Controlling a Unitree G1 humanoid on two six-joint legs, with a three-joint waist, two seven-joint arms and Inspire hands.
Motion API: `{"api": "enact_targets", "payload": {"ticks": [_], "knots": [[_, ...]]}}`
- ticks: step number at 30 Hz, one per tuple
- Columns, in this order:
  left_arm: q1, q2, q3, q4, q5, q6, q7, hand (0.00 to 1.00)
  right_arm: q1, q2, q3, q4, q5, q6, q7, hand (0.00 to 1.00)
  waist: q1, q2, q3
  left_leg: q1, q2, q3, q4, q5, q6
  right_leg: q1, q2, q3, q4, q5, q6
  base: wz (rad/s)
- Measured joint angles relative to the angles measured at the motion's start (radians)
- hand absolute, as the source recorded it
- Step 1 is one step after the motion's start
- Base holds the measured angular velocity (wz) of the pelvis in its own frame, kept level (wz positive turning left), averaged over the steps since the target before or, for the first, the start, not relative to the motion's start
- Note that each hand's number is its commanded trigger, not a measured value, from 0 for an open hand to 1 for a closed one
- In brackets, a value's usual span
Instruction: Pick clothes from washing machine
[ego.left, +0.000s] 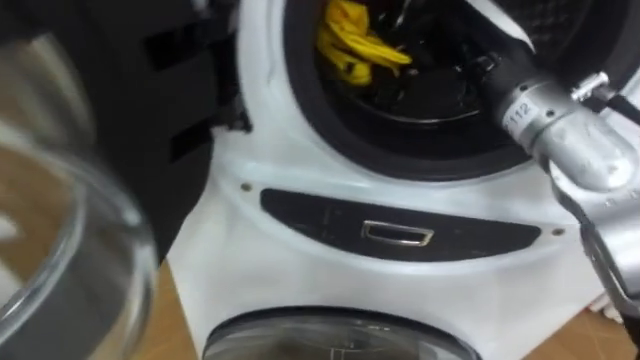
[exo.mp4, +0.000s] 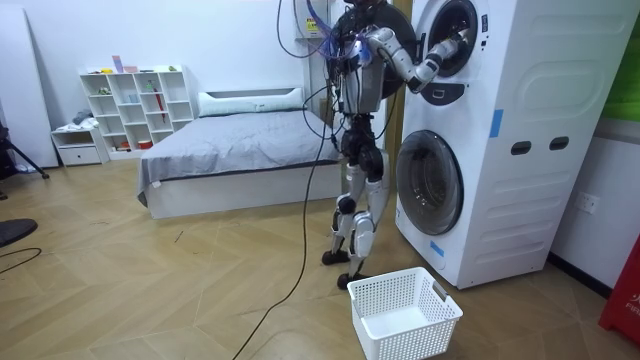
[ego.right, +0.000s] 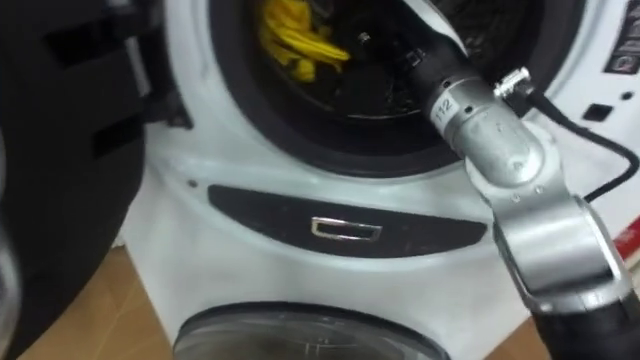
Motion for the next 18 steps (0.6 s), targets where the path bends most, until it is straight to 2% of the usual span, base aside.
{"api": "enact_targets", "payload": {"ticks": [2, 3, 4, 5, 6, 7, 8, 9, 10, 11, 13, 14, 15, 16, 17, 18], "knots": [[0.028, -0.008, 0.0, -0.016, 0.001, -0.024, 0.0, 0.0, 0.077, 0.002, -0.012, -0.091, 0.013, -0.023, -0.01, 1.0, -0.013, 0.018, 0.0069, 0.013, 0.004, -0.005, -0.002, 0.0, 0.0, -0.01, 0.003, -0.001, 0.034, -0.008, 0.0, -0.05], [0.034, -0.007, 0.001, -0.019, 0.001, -0.026, 0.0, 0.0, 0.086, 0.002, -0.012, -0.107, 0.019, -0.03, -0.01, 1.0, -0.016, 0.021, 0.0085, 0.018, 0.005, -0.011, -0.002, 0.0, 0.0, -0.017, 0.005, 0.0, 0.045, -0.012, -0.001, -0.23], [0.049, -0.005, 0.001, -0.026, 0.002, -0.034, 0.0, 0.0, 0.103, 0.002, -0.013, -0.134, 0.035, -0.042, -0.01, 1.0, -0.016, 0.021, 0.008, 0.027, 0.006, -0.027, -0.002, 0.0, 0.0, -0.021, 0.007, 0.002, 0.048, -0.021, -0.002, -0.22], [0.064, -0.002, 0.004, -0.03, 0.002, -0.046, 0.0, 0.0, 0.117, 0.001, -0.017, -0.153, 0.044, -0.049, -0.011, 1.0, -0.017, 0.013, -0.0003, 0.025, 0.005, -0.029, -0.002, -0.001, -0.002, -0.004, 0.003, 0.004, 0.034, -0.016, -0.005, -0.2], [0.071, -0.003, 0.008, -0.033, 0.001, -0.05, 0.0, 0.0, 0.118, 0.001, -0.017, -0.158, 0.05, -0.051, -0.011, 1.0, -0.017, 0.011, 0.0007, 0.022, 0.006, -0.024, 0.005, -0.002, -0.004, 0.001, -0.002, 0.002, 0.03, -0.012, -0.008, 0.1], [0.082, -0.004, 0.005, -0.035, 0.001, -0.054, 0.0, 0.0, 0.13, 0.002, -0.019, -0.161, 0.066, -0.056, -0.015, 1.0, -0.027, -0.009, 0.0161, -0.034, -0.003, 0.011, 0.104, -0.025, -0.052, 0.02, -0.024, 0.022, 0.031, -0.006, -0.013, 0.55], [0.091, -0.006, -0.004, -0.061, 0.004, -0.059, 0.0, 0.0, 0.154, -0.002, -0.033, -0.164, 0.076, -0.058, -0.022, 1.0, -0.047, -0.03, 0.0128, -0.103, -0.006, 0.057, 0.088, -0.028, -0.069, 0.027, -0.04, 0.063, 0.023, -0.007, -0.012, 0.86], [0.091, -0.007, -0.006, -0.081, 0.006, -0.06, 0.0, 0.0, 0.16, -0.007, -0.051, -0.167, 0.083, -0.059, -0.023, 1.0, -0.059, -0.028, 0.0119, -0.132, 0.004, 0.069, 0.032, -0.001, -0.069, 0.026, -0.039, 0.061, 0.022, -0.011, -0.006, 0.8], [0.096, -0.004, -0.006, -0.112, 0.006, -0.061, 0.001, 0.0, 0.177, -0.002, -0.078, -0.164, 0.086, -0.058, -0.029, 1.0, -0.049, -0.028, 0.0073, -0.154, 0.016, 0.124, 0.023, 0.074, -0.015, 0.019, -0.043, 0.065, 0.022, -0.034, 0.033, 0.31], [0.116, -0.002, -0.002, -0.122, 0.004, -0.062, 0.001, 0.0, 0.179, 0.0, -0.086, -0.166, 0.087, -0.059, -0.03, 1.0, -0.033, -0.028, 0.0052, -0.147, 0.015, 0.134, 0.023, 0.072, -0.014, 0.019, -0.049, 0.051, 0.009, -0.036, 0.045, 0.0], [0.14, 0.0, -0.001, -0.122, 0.004, -0.056, 0.002, 0.0, 0.183, 0.0, -0.088, -0.174, 0.103, -0.062, -0.029, 1.0, -0.034, -0.023, 0.0087, -0.141, 0.015, 0.129, 0.023, 0.072, -0.014, -0.001, -0.055, 0.038, -0.03, -0.029, 0.048, -0.18], [0.148, -0.001, 0.0, -0.122, 0.006, -0.055, 0.002, 0.0, 0.192, 0.0, -0.087, -0.186, 0.104, -0.062, -0.028, 1.0, -0.042, -0.022, 0.0091, -0.138, 0.011, 0.128, 0.022, 0.069, -0.018, -0.026, -0.059, 0.033, -0.043, -0.007, 0.047, 0.0], [0.148, -0.004, 0.0, -0.122, 0.007, -0.056, 0.002, 0.0, 0.196, 0.0, -0.084, -0.198, 0.105, -0.062, -0.026, 1.0, -0.044, -0.024, 0.0068, -0.134, 0.011, 0.126, 0.021, 0.065, -0.021, -0.029, -0.058, 0.022, -0.03, -0.013, 0.044, 0.1], [0.146, -0.01, 0.0, -0.126, 0.012, -0.058, 0.002, 0.0, 0.196, 0.0, -0.075, -0.221, 0.108, -0.063, -0.013, 1.0, -0.043, -0.016, 0.0082, -0.13, 0.014, 0.123, 0.019, 0.062, -0.026, -0.025, -0.053, 0.014, -0.023, -0.015, 0.041, 0.15], [0.145, -0.015, 0.001, -0.133, 0.018, -0.066, 0.003, 0.0, 0.196, 0.0, -0.073, -0.242, 0.11, -0.064, 0.002, 1.0, -0.043, -0.007, 0.0144, -0.127, 0.018, 0.119, 0.017, 0.059, -0.031, -0.02, -0.042, 0.003, -0.021, -0.017, 0.038, 0.1], [0.147, -0.016, 0.001, -0.134, 0.022, -0.07, 0.002, 0.0, 0.196, 0.0, -0.073, -0.246, 0.11, -0.064, 0.005, 1.0, -0.044, -0.004, 0.0166, -0.123, 0.02, 0.119, 0.013, 0.058, -0.033, -0.02, -0.039, 0.001, -0.02, -0.018, 0.036, 0.0]]}}
